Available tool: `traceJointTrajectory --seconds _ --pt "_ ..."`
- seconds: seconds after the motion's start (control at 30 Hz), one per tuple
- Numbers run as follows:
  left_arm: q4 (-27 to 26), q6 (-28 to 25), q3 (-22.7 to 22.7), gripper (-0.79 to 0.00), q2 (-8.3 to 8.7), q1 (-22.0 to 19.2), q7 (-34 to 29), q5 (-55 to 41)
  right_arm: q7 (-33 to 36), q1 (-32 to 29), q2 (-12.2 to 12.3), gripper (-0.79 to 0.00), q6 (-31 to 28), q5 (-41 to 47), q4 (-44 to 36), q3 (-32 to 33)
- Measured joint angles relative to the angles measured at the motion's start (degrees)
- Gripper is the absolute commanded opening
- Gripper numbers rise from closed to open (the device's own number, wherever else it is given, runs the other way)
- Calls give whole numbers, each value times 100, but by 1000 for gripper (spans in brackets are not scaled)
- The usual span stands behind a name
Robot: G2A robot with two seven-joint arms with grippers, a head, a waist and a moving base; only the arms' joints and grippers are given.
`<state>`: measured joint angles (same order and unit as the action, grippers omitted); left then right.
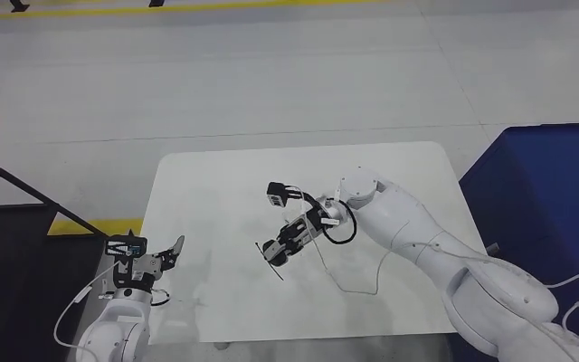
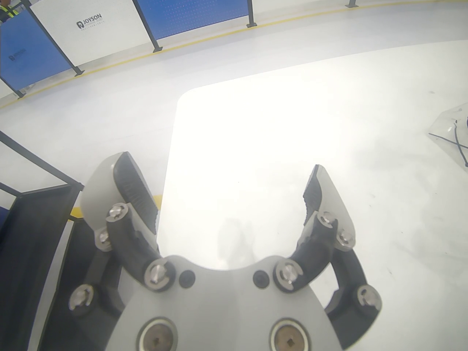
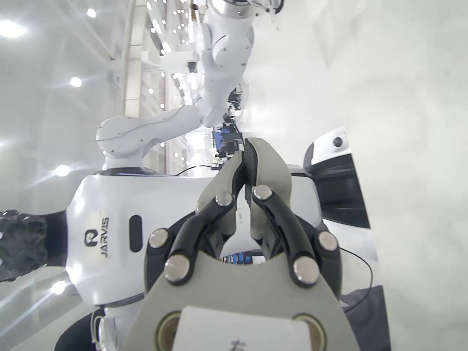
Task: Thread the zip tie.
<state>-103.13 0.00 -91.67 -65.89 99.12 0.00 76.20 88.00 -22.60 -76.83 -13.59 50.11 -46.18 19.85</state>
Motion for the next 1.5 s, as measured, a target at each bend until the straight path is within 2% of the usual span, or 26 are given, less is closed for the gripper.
traceJointTrajectory --seconds 0.73,0.87,1.0,1.1,1.3,1.43,1.5 --pt "0 0 0 0 0 0 0 0 -15 -22 -34 -785 7 -215 12 19" --pt "0 0 0 0 0 0 0 0 0 -176 103 -785 117 -388 -313 8" --pt "0 0 0 0 0 0 0 0 0 -257 431 -785 264 -245 -704 -3" --pt "0 0 0 0 0 0 0 0 0 -238 778 -785 414 -120 -1133 -39" --pt "0 0 0 0 0 0 0 0 0 -186 1658 -785 687 235 -2340 -131" --pt "0 0 0 0 0 0 0 0 0 -151 2343 -785 733 472 -3127 -222" --pt "0 0 0 0 0 0 0 0 0 -140 2532 -785 696 544 -3256 -220"
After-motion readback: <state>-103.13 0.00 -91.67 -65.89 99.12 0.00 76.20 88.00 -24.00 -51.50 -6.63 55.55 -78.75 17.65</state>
